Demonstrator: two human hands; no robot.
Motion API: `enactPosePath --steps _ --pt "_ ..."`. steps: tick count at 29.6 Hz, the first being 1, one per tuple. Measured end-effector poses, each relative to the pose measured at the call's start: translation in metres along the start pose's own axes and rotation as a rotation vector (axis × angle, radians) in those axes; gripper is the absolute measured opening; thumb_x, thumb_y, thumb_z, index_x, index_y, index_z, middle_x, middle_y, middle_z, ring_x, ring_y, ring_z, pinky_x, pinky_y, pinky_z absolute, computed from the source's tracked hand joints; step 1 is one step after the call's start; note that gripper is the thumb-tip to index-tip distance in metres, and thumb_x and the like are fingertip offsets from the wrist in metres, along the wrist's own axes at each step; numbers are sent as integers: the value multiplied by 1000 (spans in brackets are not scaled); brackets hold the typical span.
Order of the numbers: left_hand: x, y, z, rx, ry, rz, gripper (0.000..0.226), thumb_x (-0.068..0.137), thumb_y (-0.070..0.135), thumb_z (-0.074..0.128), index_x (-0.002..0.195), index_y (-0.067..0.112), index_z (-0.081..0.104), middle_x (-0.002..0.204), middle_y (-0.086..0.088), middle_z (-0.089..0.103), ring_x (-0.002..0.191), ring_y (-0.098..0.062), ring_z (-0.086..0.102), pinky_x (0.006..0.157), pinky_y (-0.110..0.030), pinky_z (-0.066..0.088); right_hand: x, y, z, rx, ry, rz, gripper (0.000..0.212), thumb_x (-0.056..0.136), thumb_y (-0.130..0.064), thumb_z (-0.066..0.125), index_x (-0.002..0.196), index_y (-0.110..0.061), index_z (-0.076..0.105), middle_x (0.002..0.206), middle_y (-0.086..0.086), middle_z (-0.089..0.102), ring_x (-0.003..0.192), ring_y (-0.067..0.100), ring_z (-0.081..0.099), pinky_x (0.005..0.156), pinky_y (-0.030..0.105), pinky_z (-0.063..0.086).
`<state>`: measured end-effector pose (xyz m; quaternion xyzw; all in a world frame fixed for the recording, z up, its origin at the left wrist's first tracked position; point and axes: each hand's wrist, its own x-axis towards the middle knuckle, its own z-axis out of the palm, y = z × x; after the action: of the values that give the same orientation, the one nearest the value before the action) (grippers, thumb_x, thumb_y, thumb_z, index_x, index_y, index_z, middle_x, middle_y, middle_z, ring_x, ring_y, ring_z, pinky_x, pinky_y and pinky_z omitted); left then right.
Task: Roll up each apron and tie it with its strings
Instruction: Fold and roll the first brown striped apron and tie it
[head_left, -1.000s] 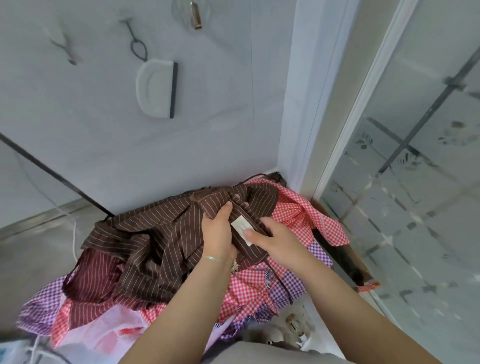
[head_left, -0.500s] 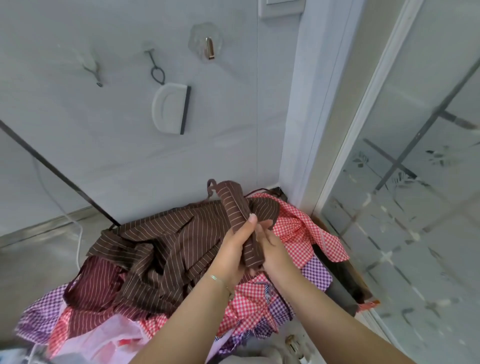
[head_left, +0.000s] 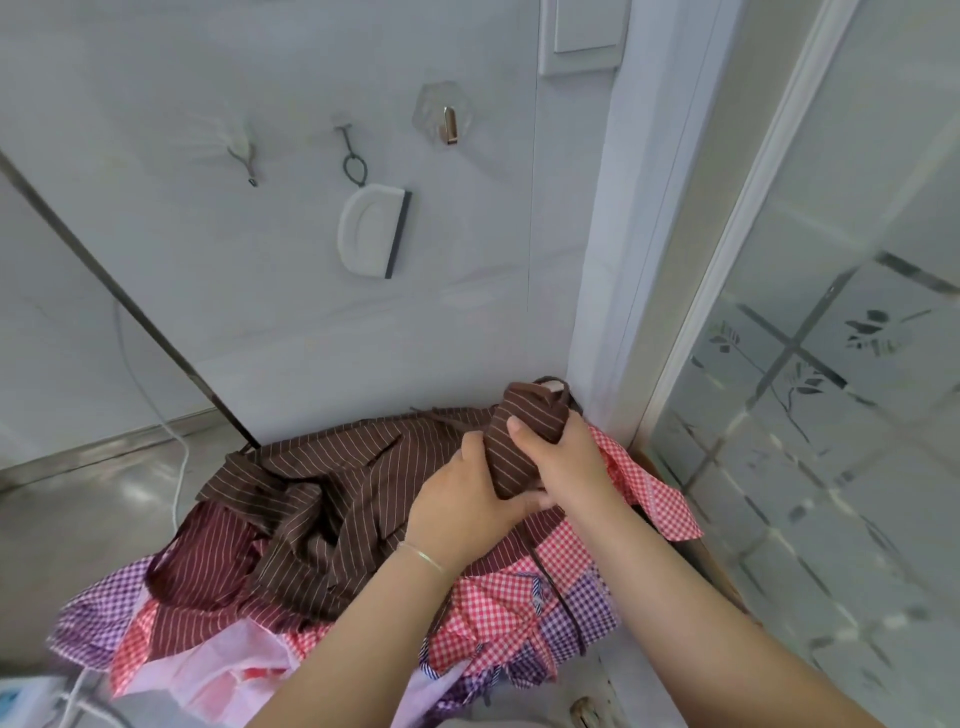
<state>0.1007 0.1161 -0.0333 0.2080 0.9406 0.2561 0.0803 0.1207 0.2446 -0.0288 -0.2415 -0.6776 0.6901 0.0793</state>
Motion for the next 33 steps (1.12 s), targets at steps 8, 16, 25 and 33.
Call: enactPosePath --steps 8,16,25,33 --pt "0 -8 -21 -864 -462 -238 43 89 50 57 104 11 66 93 -11 75 85 -25 72 79 -37 58 -2 9 -5 81 28 -4 75 81 -29 75 141 -34 30 131 -3 49 115 16 56 99 41 49" --pt "2 -15 -13 -574 -321 -199 40 91 53 54 102 15 62 91 -2 73 82 -17 71 79 -33 58 28 -21 -21 -609 61 -205 20 96 -31 53 101 -19 69 101 -2 63 94 17 60 81 29 48" --pt "16 -13 -13 -1228 -311 -565 40 99 42 48 109 4 54 88 -20 72 75 -30 69 63 -36 57 -12 -30 -5 -656 -35 -620 23 96 -24 51 106 -17 70 111 -10 57 104 3 51 94 15 39" --pt "34 -23 -16 -1291 -225 -775 54 94 57 44 102 8 64 73 -3 71 71 -19 64 55 -30 47 -50 15 13 -271 -229 -335 30 96 -40 45 100 -29 73 104 -26 68 114 -8 55 102 16 40"
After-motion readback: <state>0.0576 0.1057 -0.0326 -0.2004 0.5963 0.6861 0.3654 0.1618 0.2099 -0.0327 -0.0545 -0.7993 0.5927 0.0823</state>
